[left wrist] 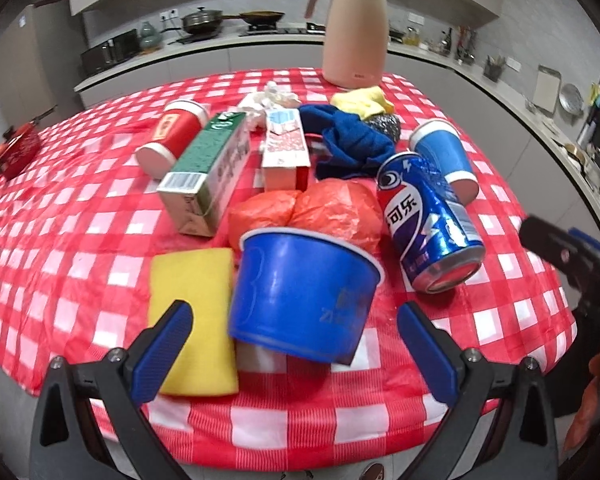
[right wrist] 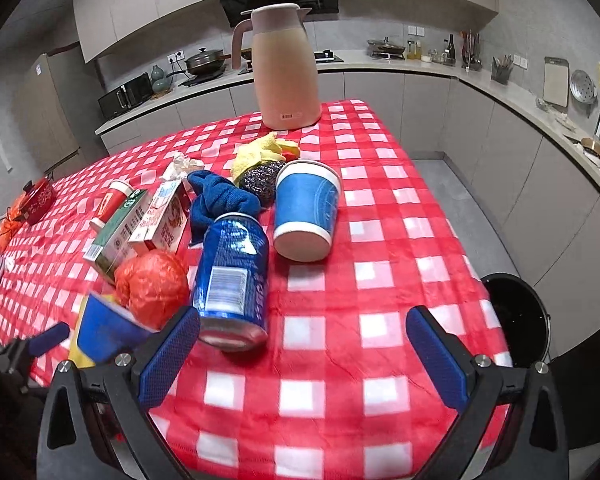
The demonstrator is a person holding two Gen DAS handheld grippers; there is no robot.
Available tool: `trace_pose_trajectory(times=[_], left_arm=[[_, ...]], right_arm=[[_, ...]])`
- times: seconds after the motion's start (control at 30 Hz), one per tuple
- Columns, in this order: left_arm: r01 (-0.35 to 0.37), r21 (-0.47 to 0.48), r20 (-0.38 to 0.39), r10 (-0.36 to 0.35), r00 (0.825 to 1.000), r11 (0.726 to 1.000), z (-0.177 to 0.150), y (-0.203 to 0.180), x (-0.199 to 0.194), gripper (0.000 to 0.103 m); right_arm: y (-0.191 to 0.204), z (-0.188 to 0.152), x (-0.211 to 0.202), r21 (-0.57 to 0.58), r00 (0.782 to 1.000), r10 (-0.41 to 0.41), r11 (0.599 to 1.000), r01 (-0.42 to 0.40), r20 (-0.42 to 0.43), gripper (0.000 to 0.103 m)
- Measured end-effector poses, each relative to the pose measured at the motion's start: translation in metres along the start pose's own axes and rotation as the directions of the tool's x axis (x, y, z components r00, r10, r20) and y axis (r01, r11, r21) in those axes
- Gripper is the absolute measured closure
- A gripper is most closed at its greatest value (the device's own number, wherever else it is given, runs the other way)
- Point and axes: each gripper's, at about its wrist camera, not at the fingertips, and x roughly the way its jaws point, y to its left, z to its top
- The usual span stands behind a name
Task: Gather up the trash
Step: 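Grasp the blue paper bowl with the left tool while the right tool grasps the blue Pepsi can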
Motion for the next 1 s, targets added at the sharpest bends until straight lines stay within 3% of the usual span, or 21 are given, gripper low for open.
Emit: trace_pose_trajectory(times=[0.23,0.67,0.83,1.0], left_arm=[[0.080,0.071,-0.017,-0.079,0.997,0.994,0.002,-0.004,0.014,0.020],[0.174,0.062,0.011,-0.175,0.985,0.983,0.001,0.006,0.013,0.023],[0.171,0.066,0.005,-0.172,0.985,0.983,0.002,0.004,0.014,0.023],[0.163,0.080,0.004,-0.164,0.986,0.983,0.004,0.000,0.017,0.022]], right_arm=[[0.012,0.014,0.026,0.004,1.000,0.007,1.000,-0.007,-0.016,0.000],[0.030,0.017,0.083,0.013,0.989,0.084,0.996,-0.083,-0.119,0.000],[0.035,0.016,0.096,0.014,0.979,0.131,0.991,-0.131,-0.157,0.021],[0.038,0.012,0.103,0.005,0.975,0.139,0.990,-0.141,-0.171,0.025]])
